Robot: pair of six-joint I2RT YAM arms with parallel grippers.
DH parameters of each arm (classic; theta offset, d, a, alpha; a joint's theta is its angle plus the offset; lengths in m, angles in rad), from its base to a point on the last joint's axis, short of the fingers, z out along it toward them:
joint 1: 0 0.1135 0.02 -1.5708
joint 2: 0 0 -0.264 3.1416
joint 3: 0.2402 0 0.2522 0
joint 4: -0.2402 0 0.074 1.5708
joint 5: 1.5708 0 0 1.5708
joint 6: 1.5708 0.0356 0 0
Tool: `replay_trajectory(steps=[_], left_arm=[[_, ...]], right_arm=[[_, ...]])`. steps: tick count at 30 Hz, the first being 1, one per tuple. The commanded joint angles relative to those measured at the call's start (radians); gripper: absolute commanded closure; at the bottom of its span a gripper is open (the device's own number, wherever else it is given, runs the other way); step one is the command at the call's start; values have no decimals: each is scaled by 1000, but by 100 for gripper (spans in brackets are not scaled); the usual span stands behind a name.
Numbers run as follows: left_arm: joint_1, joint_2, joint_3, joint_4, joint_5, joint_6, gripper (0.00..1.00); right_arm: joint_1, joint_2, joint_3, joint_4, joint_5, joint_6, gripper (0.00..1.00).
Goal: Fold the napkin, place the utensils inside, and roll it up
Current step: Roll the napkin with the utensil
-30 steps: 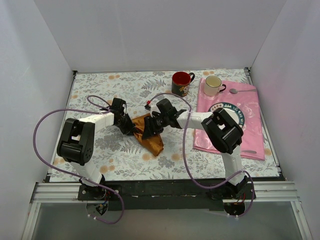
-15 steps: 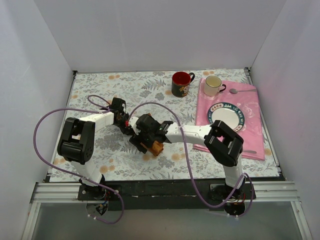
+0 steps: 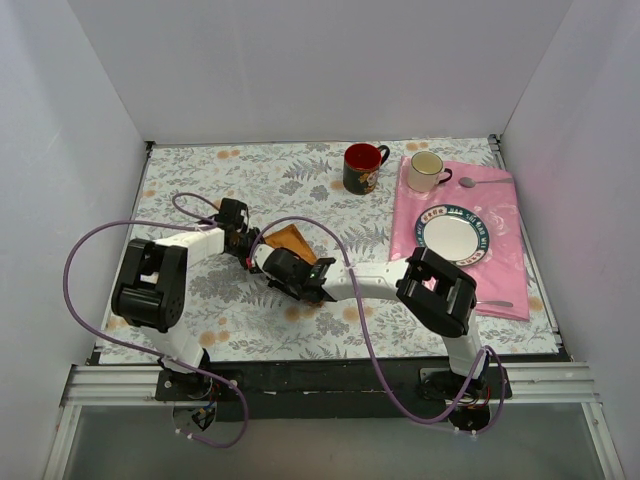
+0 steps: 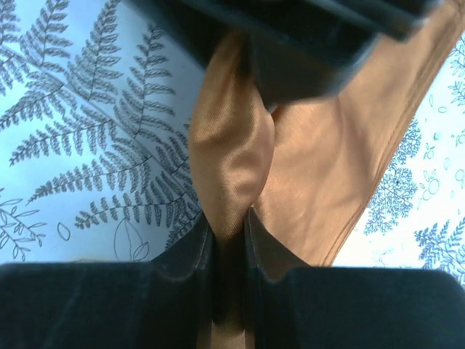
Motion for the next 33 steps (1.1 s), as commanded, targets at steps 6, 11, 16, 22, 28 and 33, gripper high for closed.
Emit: replay_trajectory(steps=[6, 11, 16, 22, 28, 33], left_arm=[[48, -195, -25, -87, -14, 83, 39], [65, -215, -39, -124, 21, 78, 27], [66, -258, -83, -123, -33, 32, 25], [83, -293, -97, -135, -123, -44, 25], [88, -318, -112, -126, -166, -121, 25], [88, -205, -86, -112, -99, -135, 25]], right_arm=[[-9, 23, -23, 19, -4, -39, 93], [-26, 39, 31, -40, -111, -10, 96], [-87, 73, 91, -67, -352, 68, 99], [-180, 101, 87, -25, -646, 209, 99], [-242, 136, 65, 54, -846, 315, 99], [-293, 162, 1, 201, -1013, 427, 99]])
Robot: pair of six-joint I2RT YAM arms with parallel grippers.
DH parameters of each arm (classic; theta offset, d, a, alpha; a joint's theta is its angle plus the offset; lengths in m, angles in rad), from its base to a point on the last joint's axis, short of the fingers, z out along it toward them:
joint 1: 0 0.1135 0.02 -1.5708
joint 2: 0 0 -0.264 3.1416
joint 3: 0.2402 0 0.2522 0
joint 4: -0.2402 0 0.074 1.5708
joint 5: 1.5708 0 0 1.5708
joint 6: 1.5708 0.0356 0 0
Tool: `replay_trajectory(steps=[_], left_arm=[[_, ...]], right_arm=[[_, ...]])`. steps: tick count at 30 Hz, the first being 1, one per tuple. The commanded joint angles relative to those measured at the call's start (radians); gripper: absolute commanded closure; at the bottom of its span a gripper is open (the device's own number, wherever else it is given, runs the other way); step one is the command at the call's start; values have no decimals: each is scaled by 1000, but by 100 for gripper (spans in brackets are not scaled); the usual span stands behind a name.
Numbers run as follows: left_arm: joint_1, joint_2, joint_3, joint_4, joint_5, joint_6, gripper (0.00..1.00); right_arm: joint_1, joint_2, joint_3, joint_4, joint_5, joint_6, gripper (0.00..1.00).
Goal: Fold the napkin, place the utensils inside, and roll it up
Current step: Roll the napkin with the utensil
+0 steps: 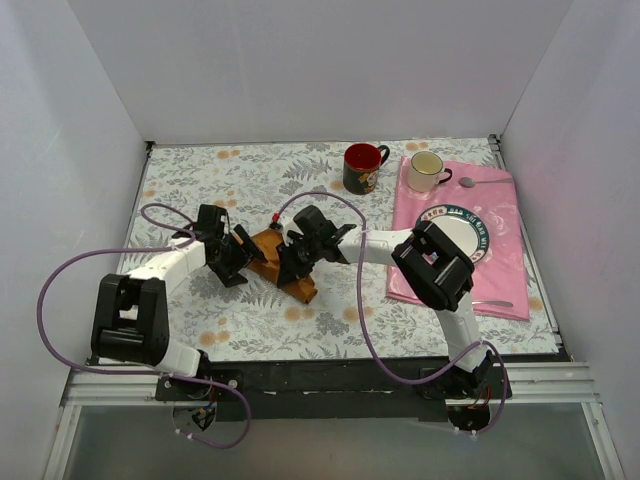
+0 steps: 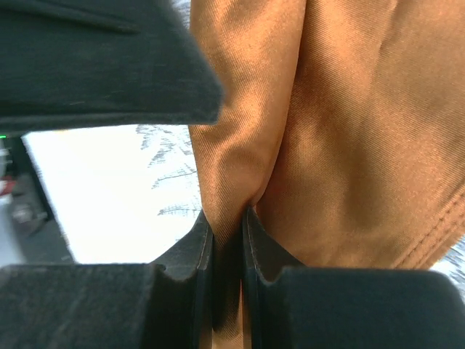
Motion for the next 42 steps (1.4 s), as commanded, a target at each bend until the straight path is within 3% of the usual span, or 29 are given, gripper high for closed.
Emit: replay_trajectory(steps=[1, 8, 16, 19, 22, 23, 27, 31, 37, 42], left_arm=[[4, 75, 25, 13, 35, -34, 25], [1, 169, 36, 4, -23, -41, 29], [-1, 226, 60, 24, -186, 20, 47], [-1, 235, 68, 30, -220, 54, 58], [1, 256, 81, 36, -212, 84, 73], [1, 264, 88, 32, -200, 97, 78], [1, 305, 121, 10, -139, 118, 90], [1, 324, 140, -11, -108, 146, 93], [1, 358, 187, -44, -59, 170, 93], [1, 385, 207, -62, -36, 179, 93]], right_arm=[[-24, 61, -65, 104, -215, 153, 99], [-74, 81, -134, 337, -350, 358, 99], [-90, 111, -177, 517, -442, 500, 98], [-93, 99, -182, 482, -434, 471, 94], [-96, 82, -173, 425, -416, 399, 83], [-94, 76, -165, 354, -404, 370, 75], [-88, 30, -75, 100, -285, 171, 52], [-70, -11, 19, -122, -133, -6, 34], [28, -94, 60, -213, 225, -186, 20], [154, -88, 80, -208, 545, -258, 17]])
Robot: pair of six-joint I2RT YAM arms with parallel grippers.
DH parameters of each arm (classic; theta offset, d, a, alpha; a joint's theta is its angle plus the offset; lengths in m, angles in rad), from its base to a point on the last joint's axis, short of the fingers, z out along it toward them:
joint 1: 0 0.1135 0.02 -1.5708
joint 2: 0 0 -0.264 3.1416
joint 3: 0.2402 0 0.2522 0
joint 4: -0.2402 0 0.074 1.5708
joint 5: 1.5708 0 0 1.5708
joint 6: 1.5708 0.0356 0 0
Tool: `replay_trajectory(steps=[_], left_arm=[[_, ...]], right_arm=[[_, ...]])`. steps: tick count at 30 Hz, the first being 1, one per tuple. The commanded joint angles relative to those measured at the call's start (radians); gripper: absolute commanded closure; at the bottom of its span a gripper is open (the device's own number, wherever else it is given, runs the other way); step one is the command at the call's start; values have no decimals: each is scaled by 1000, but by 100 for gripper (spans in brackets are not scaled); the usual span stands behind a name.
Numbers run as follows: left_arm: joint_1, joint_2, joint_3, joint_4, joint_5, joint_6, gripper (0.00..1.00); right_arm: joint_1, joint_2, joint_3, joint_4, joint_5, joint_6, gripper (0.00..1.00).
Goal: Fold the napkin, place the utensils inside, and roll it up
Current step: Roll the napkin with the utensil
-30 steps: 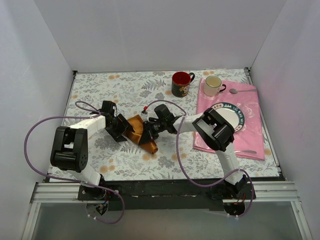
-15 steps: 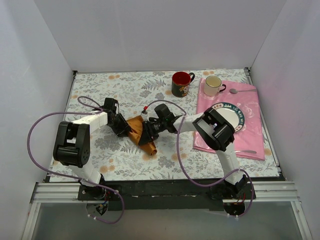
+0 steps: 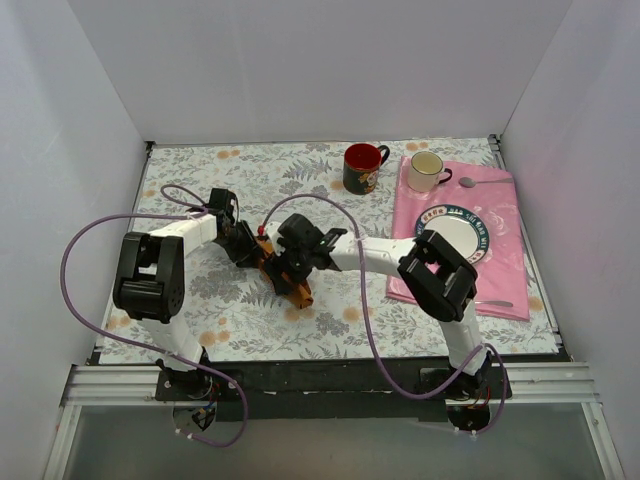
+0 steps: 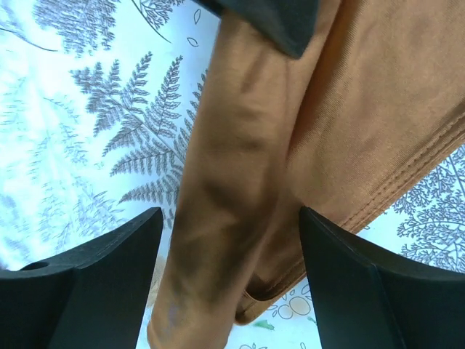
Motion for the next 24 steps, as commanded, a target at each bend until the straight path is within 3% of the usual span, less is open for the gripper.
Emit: replay_trajectory(steps=[1, 6, 10, 15, 16, 21, 22, 24], left_arm=[[1, 73, -12, -26, -63, 48, 93], [4, 78, -15, -22, -48, 47, 93], [6, 62, -15, -19, -46, 54, 92], [6, 39, -19, -6, -31, 64, 88], [6, 29, -21, -2, -31, 67, 87], [6, -25, -32, 11, -54, 68, 71], [6, -39, -44, 26, -55, 67, 61], [6, -88, -53, 40, -65, 53, 53]], right_arm=[[109, -22, 55, -59, 367, -133, 18], [164, 36, 109, -94, 487, -121, 24], [167, 56, 111, -108, 496, -100, 47], [164, 64, 92, -89, 489, -65, 64], [164, 68, 92, -89, 479, -60, 72], [129, 64, 76, -71, 334, 20, 88], [112, 62, 71, -59, 306, 32, 92], [95, 64, 63, -51, 206, 60, 95]])
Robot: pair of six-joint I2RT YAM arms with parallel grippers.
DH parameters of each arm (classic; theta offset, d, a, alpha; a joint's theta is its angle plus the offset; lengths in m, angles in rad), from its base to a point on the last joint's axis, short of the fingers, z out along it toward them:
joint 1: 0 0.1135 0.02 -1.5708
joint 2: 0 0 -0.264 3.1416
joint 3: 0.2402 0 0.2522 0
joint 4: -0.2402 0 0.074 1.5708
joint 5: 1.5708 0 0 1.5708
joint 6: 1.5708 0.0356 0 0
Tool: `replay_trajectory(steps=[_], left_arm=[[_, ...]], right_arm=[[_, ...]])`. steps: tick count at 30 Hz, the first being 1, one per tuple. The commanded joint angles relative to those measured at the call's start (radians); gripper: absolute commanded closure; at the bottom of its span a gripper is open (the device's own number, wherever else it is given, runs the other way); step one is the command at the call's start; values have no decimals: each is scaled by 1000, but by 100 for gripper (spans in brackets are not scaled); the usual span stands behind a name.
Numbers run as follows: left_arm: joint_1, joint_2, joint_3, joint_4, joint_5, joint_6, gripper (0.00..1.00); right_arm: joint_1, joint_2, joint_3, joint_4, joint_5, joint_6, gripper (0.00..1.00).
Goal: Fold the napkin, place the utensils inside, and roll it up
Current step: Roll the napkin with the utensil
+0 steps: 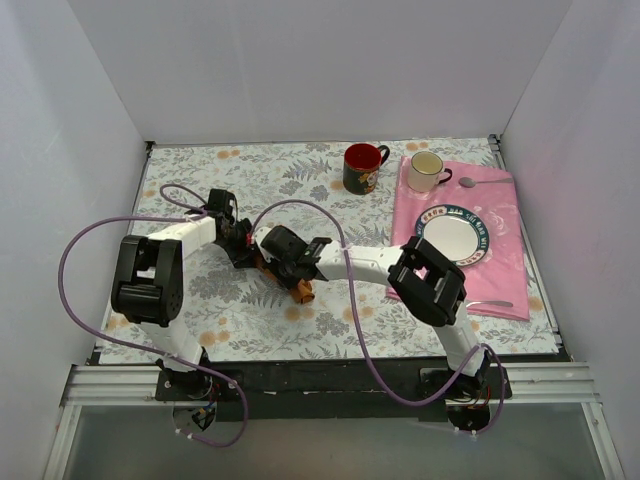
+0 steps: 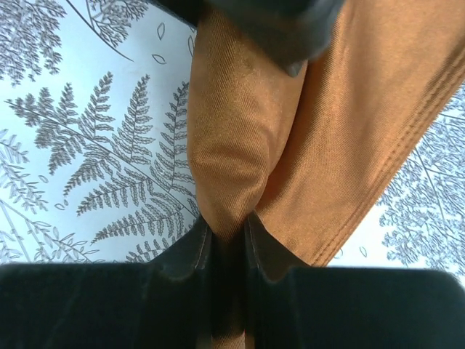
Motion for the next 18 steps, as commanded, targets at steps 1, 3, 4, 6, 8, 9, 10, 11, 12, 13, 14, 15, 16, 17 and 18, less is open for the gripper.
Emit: replay_trajectory(steps=[1, 3, 4, 6, 8, 9, 10, 11, 12, 13, 14, 15, 16, 17, 18], left_arm=[[-1, -89, -47, 31, -97, 17, 47], [-1, -129, -56, 39, -101, 4, 42], [-1, -140, -57, 47, -100, 1, 38], [-1, -157, -56, 44, -94, -6, 36], [-1, -162, -54, 33, -92, -7, 32], [-1, -163, -56, 28, -101, -15, 24], [-1, -165, -59, 19, -114, -21, 21], [-1, -166, -60, 15, -124, -30, 18], [0, -171, -66, 15, -135, -36, 18], [6, -192, -73, 28, -135, -42, 18], [9, -207, -77, 41, -134, -49, 18], [12, -224, -85, 54, -137, -59, 19], [20, -246, -79, 70, -138, -65, 20], [22, -244, -68, 70, -138, -65, 20], [22, -235, -36, 42, -137, -65, 20]], right_arm=[[-49, 14, -27, 35, -216, 100, 98], [-78, 14, -50, 71, -312, 128, 98], [-96, 17, -58, 84, -342, 154, 99], [-112, 22, -70, 110, -418, 177, 99], [-144, 27, -87, 162, -509, 223, 99], [-155, 25, -113, 188, -540, 245, 99], [-178, 25, -125, 212, -570, 260, 99], [-185, 27, -138, 234, -619, 289, 99], [-193, 27, -148, 261, -636, 298, 99], [-207, 31, -148, 265, -652, 305, 99], [-210, 31, -150, 268, -676, 312, 99], [-215, 34, -158, 272, -690, 318, 99], [-225, 39, -164, 301, -705, 329, 99], [-233, 42, -170, 320, -750, 344, 99], [-241, 48, -179, 353, -771, 380, 99]])
